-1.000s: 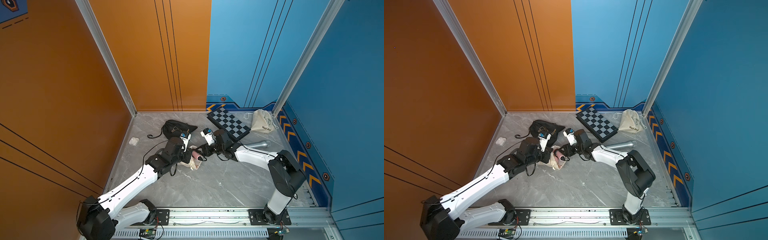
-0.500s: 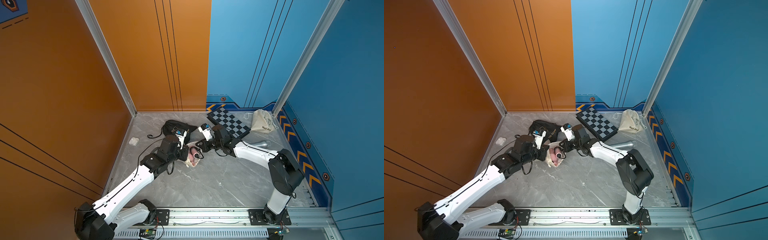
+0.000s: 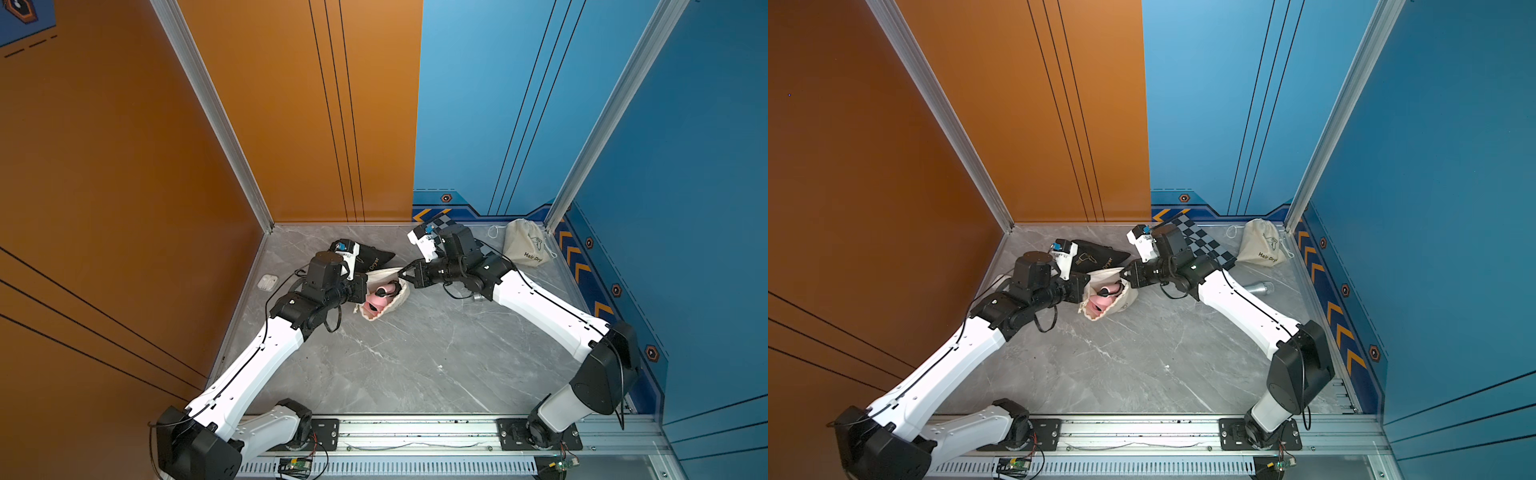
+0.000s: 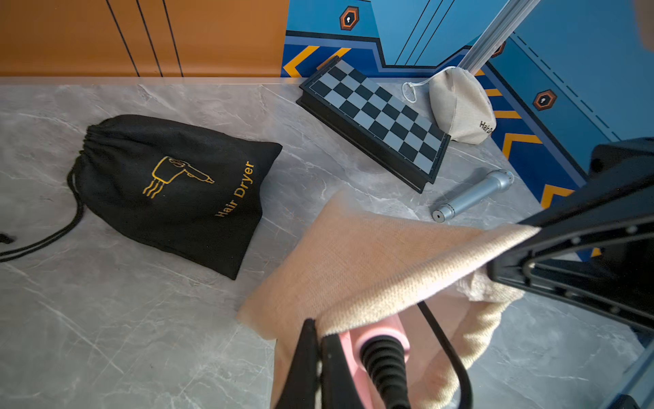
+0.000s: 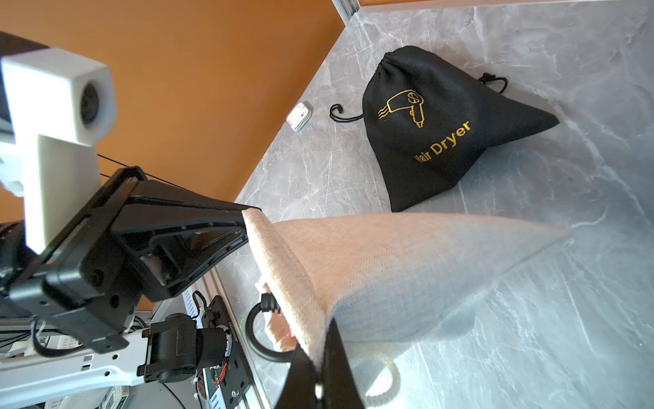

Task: Pack away hair dryers
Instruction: Pull the drawstrings on both sides of the drawstring bag.

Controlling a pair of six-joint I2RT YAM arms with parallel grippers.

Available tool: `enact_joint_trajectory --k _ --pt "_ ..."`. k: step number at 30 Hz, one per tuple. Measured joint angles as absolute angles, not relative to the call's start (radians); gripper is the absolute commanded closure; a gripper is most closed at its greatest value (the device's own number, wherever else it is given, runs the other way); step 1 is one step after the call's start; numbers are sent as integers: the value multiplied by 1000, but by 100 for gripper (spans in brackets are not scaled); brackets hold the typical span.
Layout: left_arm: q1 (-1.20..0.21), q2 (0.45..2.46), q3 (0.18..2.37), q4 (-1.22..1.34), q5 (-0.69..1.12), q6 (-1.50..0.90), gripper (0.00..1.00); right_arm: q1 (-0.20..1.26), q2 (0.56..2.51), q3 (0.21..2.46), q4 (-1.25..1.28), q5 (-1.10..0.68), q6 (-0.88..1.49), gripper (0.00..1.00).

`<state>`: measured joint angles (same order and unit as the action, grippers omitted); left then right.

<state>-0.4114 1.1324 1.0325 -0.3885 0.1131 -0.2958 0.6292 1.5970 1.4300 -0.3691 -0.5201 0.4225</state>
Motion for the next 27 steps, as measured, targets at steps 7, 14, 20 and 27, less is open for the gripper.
enact_joint_trajectory --k 7,14,20,27 --pt "-413 1141 1083 -398 186 -316 100 580 1620 1430 -392 -551 454 100" --pt "-386 1209 1083 -408 212 -334 100 581 1620 1438 -408 -562 478 100" --pt "-373 1290 1092 -382 252 -341 81 564 1626 1434 -411 -565 523 100" --pt "-313 1313 1096 -420 171 -352 34 506 1628 1414 -410 -529 582 100"
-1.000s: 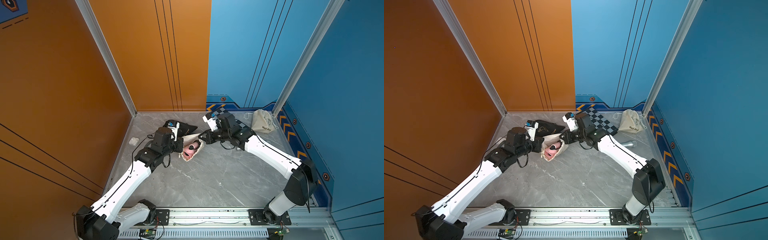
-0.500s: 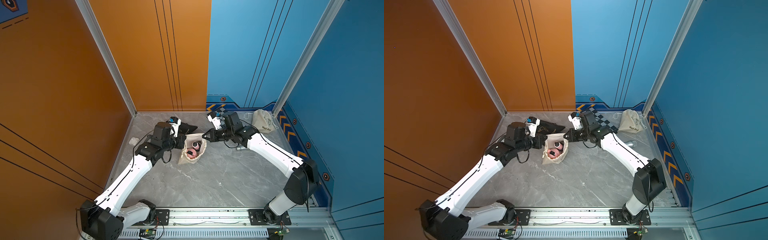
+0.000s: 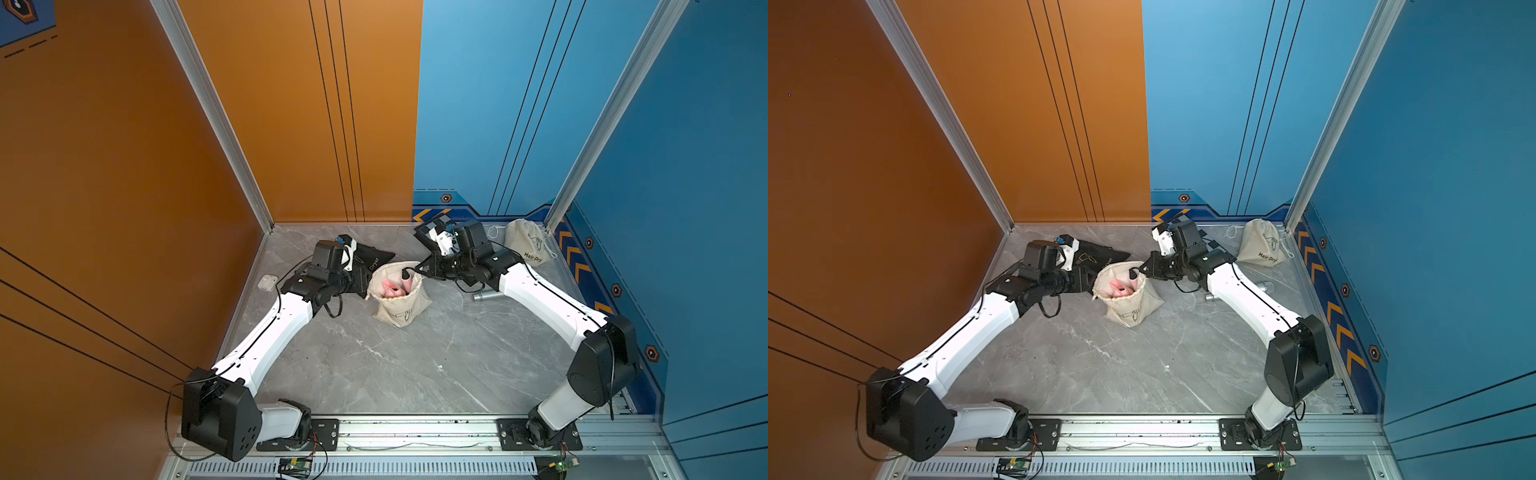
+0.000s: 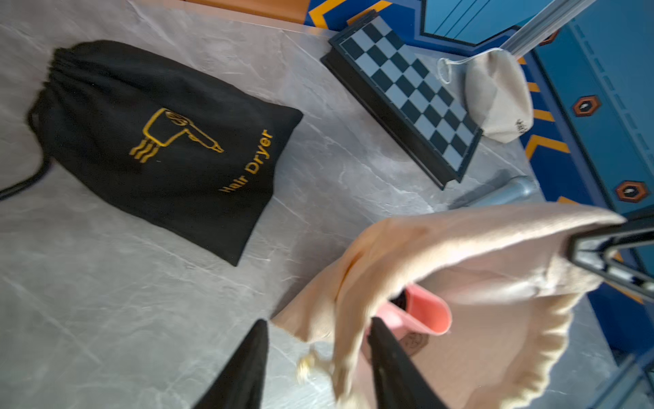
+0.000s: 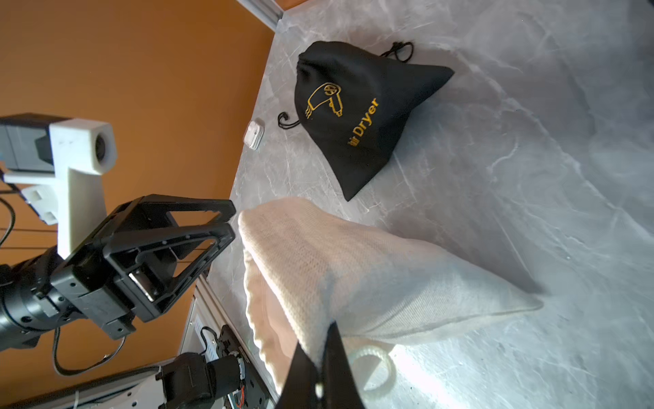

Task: Pack away hair dryers
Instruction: Pull the drawstrings on both sides of the drawstring bag.

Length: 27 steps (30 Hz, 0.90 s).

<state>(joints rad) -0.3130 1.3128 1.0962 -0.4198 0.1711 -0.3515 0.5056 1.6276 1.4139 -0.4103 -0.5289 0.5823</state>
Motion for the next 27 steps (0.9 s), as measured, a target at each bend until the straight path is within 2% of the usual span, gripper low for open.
enact_joint_trajectory --k 5,13,18,27 --pt "-311 1276 1096 -431 160 -344 25 505 1627 1405 -401 -519 593 100" --pt "-289 1215 1050 -416 175 -391 23 507 1627 1405 -390 -518 593 100" --pt "-272 1186 941 -381 225 -560 24 506 1627 1393 -382 -496 592 100" --pt "-280 1046 672 -115 305 -998 26 505 1627 1375 -367 -447 603 100"
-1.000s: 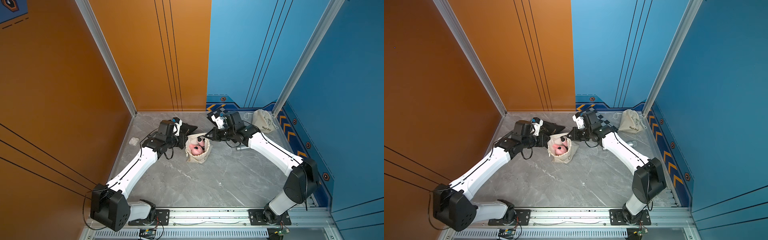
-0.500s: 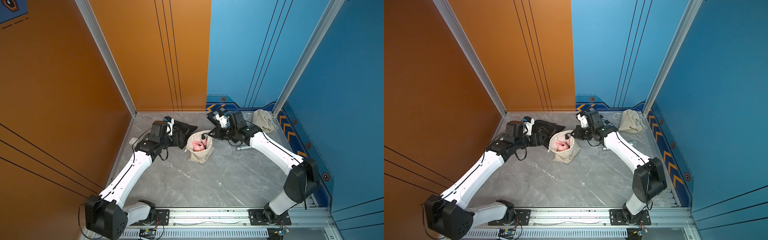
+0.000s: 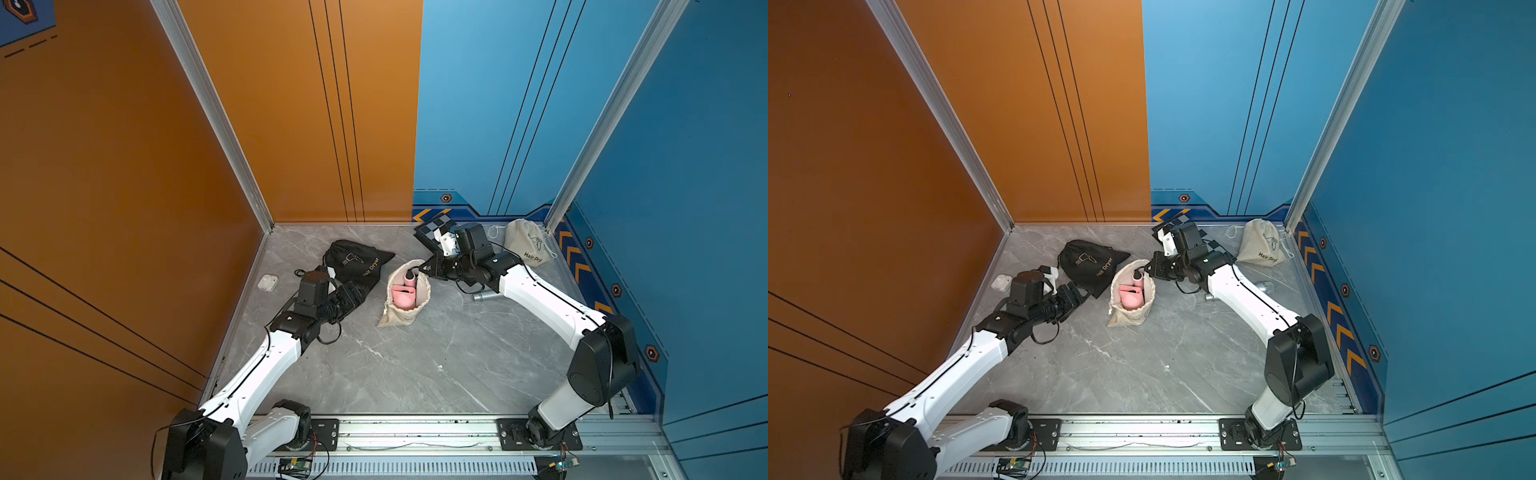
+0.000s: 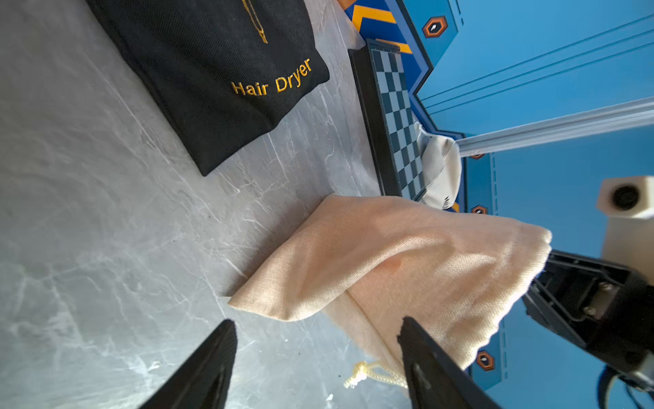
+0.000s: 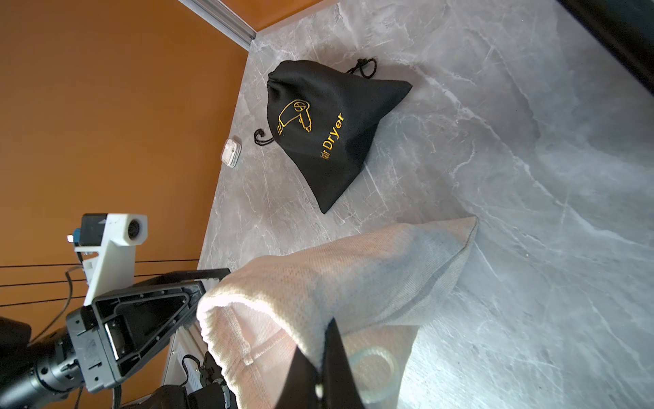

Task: Pack away hair dryers
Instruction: Pull the drawstrings on both sides of the drawstring bag.

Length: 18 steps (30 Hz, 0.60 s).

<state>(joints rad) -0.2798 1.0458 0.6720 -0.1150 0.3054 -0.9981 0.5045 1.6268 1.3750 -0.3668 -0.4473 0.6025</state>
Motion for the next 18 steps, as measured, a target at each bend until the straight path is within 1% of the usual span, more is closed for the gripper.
enact_joint_trajectory --k 6,18 --pt "-340 986 551 81 263 -1290 29 503 1627 1364 -345 -417 621 100" --pt "-585 960 471 229 19 -1730 31 503 1613 1338 -318 -361 633 100"
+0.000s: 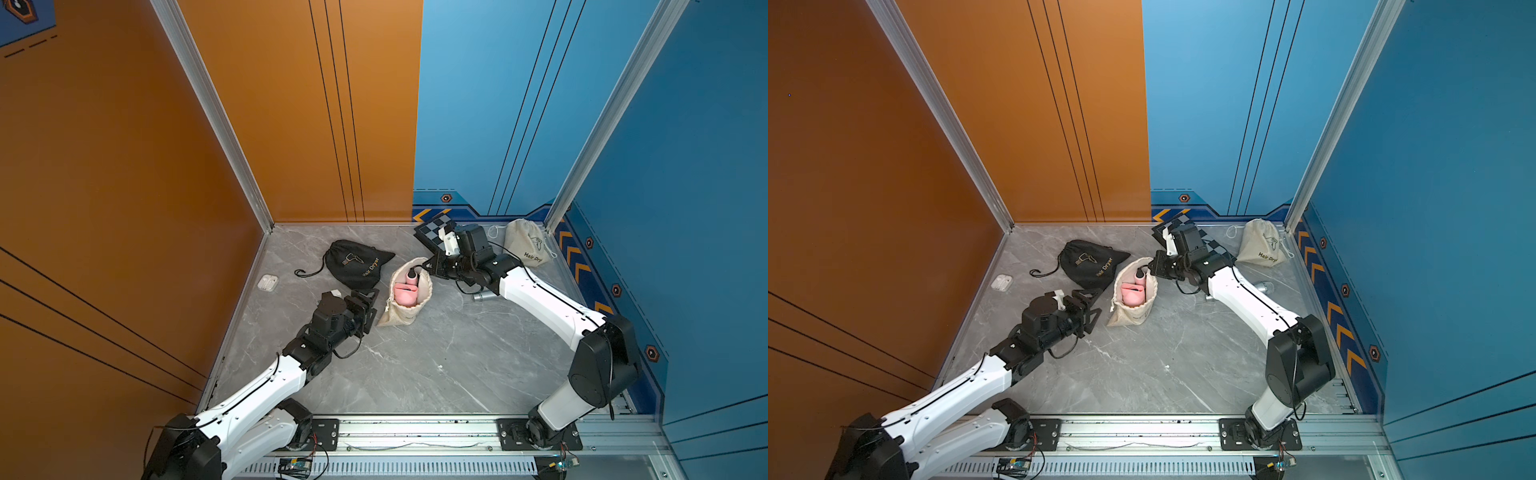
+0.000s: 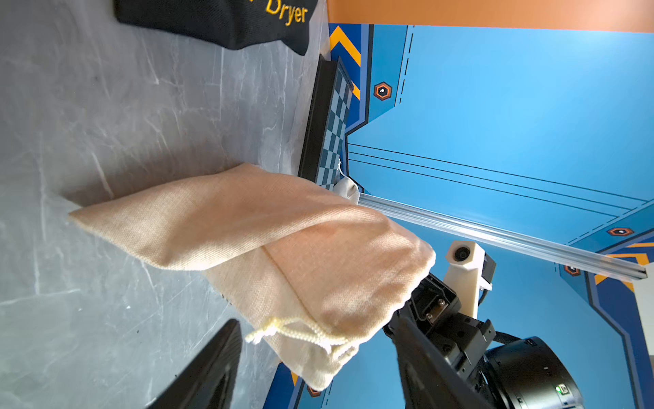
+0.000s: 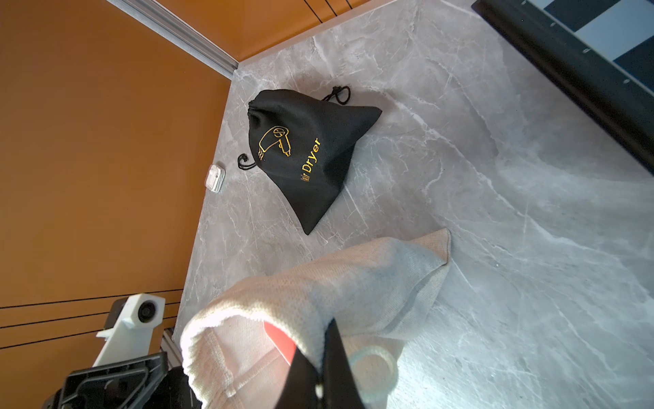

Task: Pack away hair dryers
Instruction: Pull the drawstrings on both sides of the drawstring bag.

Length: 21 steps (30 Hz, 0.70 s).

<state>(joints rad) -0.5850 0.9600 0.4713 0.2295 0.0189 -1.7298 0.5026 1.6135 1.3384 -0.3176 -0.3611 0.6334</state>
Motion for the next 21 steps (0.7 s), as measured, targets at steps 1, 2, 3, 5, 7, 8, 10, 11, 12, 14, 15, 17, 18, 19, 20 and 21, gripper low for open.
enact_joint_trajectory --k 1,2,3,5,7,8,10,11,12,14,15,17,18,19,20,21 --pt "-606 960 461 235 -2 -1761 32 503 1609 1332 -313 -361 634 100" --pt "-624 961 455 237 -20 -1786 33 503 1605 1328 -312 -361 634 100" --pt "-638 963 451 239 -36 -1809 34 503 1602 1325 -311 -360 634 100" --pt "-667 974 451 248 -65 -1850 35 503 1598 1320 -307 -360 634 100" --pt "-684 997 452 265 -82 -1884 36 503 1591 1314 -305 -358 634 100" --pt "-691 1013 452 273 -88 -1901 37 502 1588 1311 -304 -357 634 100" --pt "-704 1046 452 289 -97 -1930 37 500 1587 1309 -303 -357 634 100" --pt "-710 1063 453 297 -100 -1942 37 498 1587 1309 -303 -357 634 100" --pt "-715 1076 453 303 -103 -1954 37 496 1587 1309 -303 -357 634 100" --pt "-721 1097 454 316 -109 -1973 38 493 1587 1307 -302 -357 634 100" --pt "-722 1102 455 322 -110 -1978 38 492 1587 1306 -300 -357 634 100" --pt "-723 1106 465 328 -122 -1985 38 490 1585 1300 -295 -357 633 100" --pt "-724 1106 469 335 -130 -1988 38 490 1583 1298 -295 -357 633 100" --pt "-724 1106 473 342 -139 -1991 38 488 1581 1296 -294 -357 633 100" --pt "-725 1105 476 348 -149 -1993 38 488 1579 1295 -294 -357 633 100" --pt "-726 1103 476 350 -158 -1996 38 488 1576 1293 -294 -357 633 100"
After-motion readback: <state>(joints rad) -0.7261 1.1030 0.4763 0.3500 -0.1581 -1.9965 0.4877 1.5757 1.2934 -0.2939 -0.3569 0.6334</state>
